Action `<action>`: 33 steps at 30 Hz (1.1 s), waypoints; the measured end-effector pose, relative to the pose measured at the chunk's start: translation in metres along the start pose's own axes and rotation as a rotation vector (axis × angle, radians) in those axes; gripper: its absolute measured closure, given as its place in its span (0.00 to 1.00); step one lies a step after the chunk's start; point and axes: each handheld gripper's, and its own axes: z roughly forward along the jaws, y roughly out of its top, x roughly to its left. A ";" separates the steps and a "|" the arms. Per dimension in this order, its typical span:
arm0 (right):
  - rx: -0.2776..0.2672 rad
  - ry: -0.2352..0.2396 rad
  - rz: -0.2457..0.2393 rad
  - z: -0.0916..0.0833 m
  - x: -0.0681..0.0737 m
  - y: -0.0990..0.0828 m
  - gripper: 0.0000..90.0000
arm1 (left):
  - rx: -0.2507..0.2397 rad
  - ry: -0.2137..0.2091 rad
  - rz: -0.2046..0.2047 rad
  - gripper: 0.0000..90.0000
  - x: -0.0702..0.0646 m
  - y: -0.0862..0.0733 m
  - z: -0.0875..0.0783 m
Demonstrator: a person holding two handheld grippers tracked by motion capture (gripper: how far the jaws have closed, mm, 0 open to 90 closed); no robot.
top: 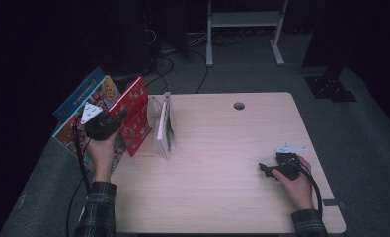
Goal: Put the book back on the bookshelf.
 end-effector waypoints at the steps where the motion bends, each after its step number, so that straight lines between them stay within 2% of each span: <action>1: 0.000 0.000 0.000 0.000 0.000 0.000 0.14 | 0.010 0.000 -0.001 0.66 0.000 0.000 -0.001; 3: 0.000 0.000 0.000 0.000 0.000 0.000 0.14 | 0.017 0.013 0.008 0.60 0.001 -0.001 -0.004; 7: 0.000 0.000 0.000 0.000 0.000 0.000 0.14 | 0.021 0.008 0.004 0.51 0.001 -0.003 -0.011; 12: 0.001 0.001 0.001 0.000 0.000 0.000 0.14 | 0.031 0.018 0.017 0.38 -0.006 -0.003 -0.021; 14: 0.001 0.001 0.001 0.000 0.000 0.000 0.14 | 0.033 0.020 0.014 0.31 -0.007 -0.002 -0.022; 15: 0.000 0.001 0.001 0.000 0.000 0.000 0.14 | 0.038 0.019 0.010 0.31 -0.008 -0.002 -0.025; 17: 0.000 0.001 0.001 0.000 0.000 0.000 0.14 | 0.043 0.021 0.007 0.22 -0.012 -0.003 -0.031; 21: 0.000 0.000 0.001 0.000 0.000 0.000 0.14 | 0.039 0.015 -0.006 0.13 -0.017 -0.006 -0.041; 28: -0.001 0.000 -0.001 0.000 0.000 0.000 0.14 | 0.043 0.001 -0.006 0.02 -0.026 -0.014 -0.053; 33: -0.001 0.000 -0.001 0.000 0.000 0.000 0.14 | 0.045 -0.001 0.009 0.00 -0.036 -0.023 -0.065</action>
